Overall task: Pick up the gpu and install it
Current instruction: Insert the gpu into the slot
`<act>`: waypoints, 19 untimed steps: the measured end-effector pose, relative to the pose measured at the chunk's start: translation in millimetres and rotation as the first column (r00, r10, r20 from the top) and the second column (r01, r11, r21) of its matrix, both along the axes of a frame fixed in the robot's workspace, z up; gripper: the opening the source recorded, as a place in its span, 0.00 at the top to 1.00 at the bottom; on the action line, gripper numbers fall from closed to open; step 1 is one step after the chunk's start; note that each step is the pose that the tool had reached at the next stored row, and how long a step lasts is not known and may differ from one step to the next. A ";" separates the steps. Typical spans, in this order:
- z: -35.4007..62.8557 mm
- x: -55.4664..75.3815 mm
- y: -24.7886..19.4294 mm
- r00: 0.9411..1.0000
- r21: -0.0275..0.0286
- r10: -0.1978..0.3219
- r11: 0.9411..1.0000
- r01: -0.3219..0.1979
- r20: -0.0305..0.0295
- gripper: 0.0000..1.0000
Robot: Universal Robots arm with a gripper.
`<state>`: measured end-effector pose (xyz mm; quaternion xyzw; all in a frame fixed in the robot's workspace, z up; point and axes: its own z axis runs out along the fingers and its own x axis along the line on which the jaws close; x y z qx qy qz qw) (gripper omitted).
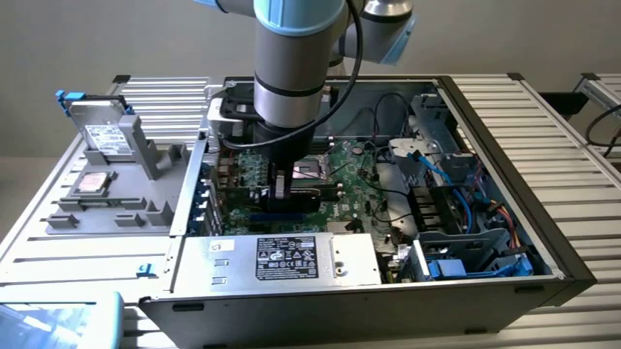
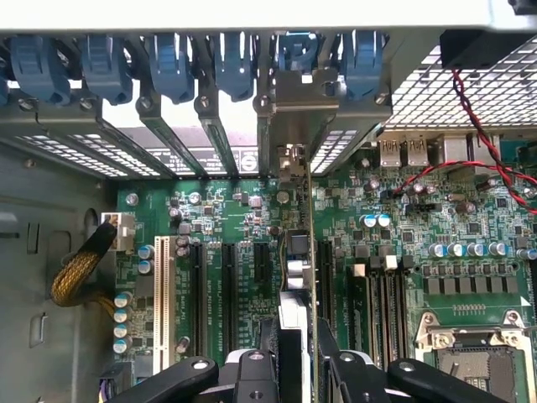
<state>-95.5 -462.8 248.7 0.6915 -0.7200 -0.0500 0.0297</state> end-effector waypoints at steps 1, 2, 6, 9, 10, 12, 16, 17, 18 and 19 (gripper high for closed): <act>-0.2 0.0 0.0 1.000 0.000 0.000 1.000 0.000 0.000 0.72; -0.3 0.0 0.0 1.000 0.000 0.000 1.000 0.000 0.000 0.72; -0.7 0.0 0.0 1.000 0.000 0.000 1.000 0.000 0.000 0.72; -0.5 0.0 0.0 1.000 0.000 0.000 1.000 0.000 0.000 0.72; -0.5 0.0 0.0 1.000 0.000 0.000 1.000 0.000 0.000 0.72; 0.0 0.0 -0.4 1.000 0.000 0.000 1.000 0.000 0.000 0.72; 0.2 0.0 -2.1 1.000 0.000 0.000 1.000 0.000 0.000 0.72; 0.3 0.0 -2.0 1.000 -0.001 0.000 1.000 0.000 0.000 0.72; 0.3 0.1 -2.0 1.000 -0.001 0.000 1.000 0.000 0.000 0.72; 0.3 0.1 -2.1 1.000 -0.001 0.000 1.000 0.000 0.000 0.72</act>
